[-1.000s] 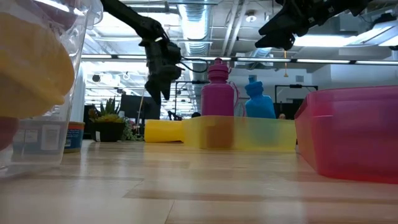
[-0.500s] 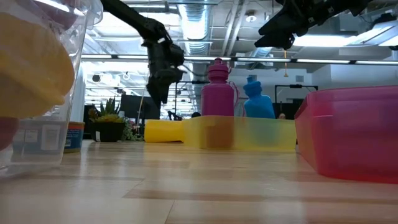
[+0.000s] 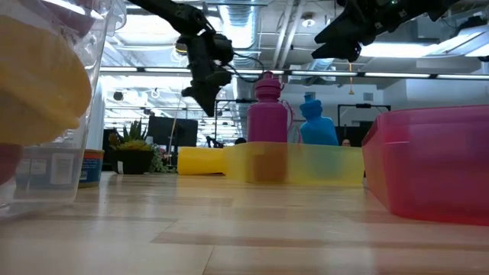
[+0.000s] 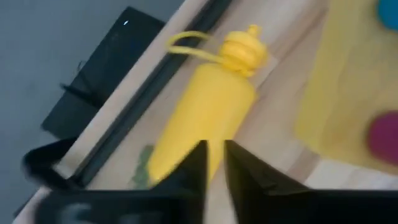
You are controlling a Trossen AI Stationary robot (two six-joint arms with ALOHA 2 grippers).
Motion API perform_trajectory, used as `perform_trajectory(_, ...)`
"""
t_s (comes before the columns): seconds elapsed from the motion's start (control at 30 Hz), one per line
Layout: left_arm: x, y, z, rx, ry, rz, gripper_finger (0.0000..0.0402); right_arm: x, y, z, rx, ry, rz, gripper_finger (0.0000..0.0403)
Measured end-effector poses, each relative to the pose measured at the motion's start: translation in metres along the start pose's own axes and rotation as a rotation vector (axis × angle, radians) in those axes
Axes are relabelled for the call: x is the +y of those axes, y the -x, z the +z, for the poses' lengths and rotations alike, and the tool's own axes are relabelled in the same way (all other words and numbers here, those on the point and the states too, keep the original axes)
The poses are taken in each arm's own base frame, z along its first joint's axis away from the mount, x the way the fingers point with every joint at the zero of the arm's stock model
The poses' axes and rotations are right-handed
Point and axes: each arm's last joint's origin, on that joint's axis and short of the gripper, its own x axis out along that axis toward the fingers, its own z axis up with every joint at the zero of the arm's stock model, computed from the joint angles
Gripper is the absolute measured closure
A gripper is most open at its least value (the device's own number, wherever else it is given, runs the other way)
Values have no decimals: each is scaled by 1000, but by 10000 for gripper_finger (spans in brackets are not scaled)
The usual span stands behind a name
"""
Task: Pick & Place Food Item
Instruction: Put the yellow tumbler into the yellow bin
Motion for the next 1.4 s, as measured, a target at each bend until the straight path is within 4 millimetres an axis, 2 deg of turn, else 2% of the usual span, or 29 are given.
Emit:
perform_trajectory(0.03,-4,-2,1,-11,7,-6,375,0,0,1,-6,0,0,148)
perform_trajectory(0.2,-12,-4,8,-79,177,-49,398,0,0,3,-32,0,1,148)
perform_trajectory(0.43,-3,-3,19,-166,502,-167,401,0,0,3,-35,8,2,148)
perform_trajectory(0.67,-2,-8,17,-171,669,-101,401,0,0,3,-35,23,2,148)
perform_trajectory(0.83,-13,-25,14,-148,728,-103,401,0,0,3,-36,60,0,148)
perform_trajectory(1.07,-14,-33,15,-174,782,-105,401,0,0,4,-39,82,-1,148)
perform_trajectory(1.23,-20,-21,13,-105,708,-327,401,0,0,3,-29,109,-2,148)
perform_trajectory(1.3,-22,-16,9,-76,648,-338,401,-1,0,3,-31,114,-4,148)
perform_trajectory(1.4,-11,-10,-2,0,604,-253,401,-3,0,4,-39,103,-12,148)
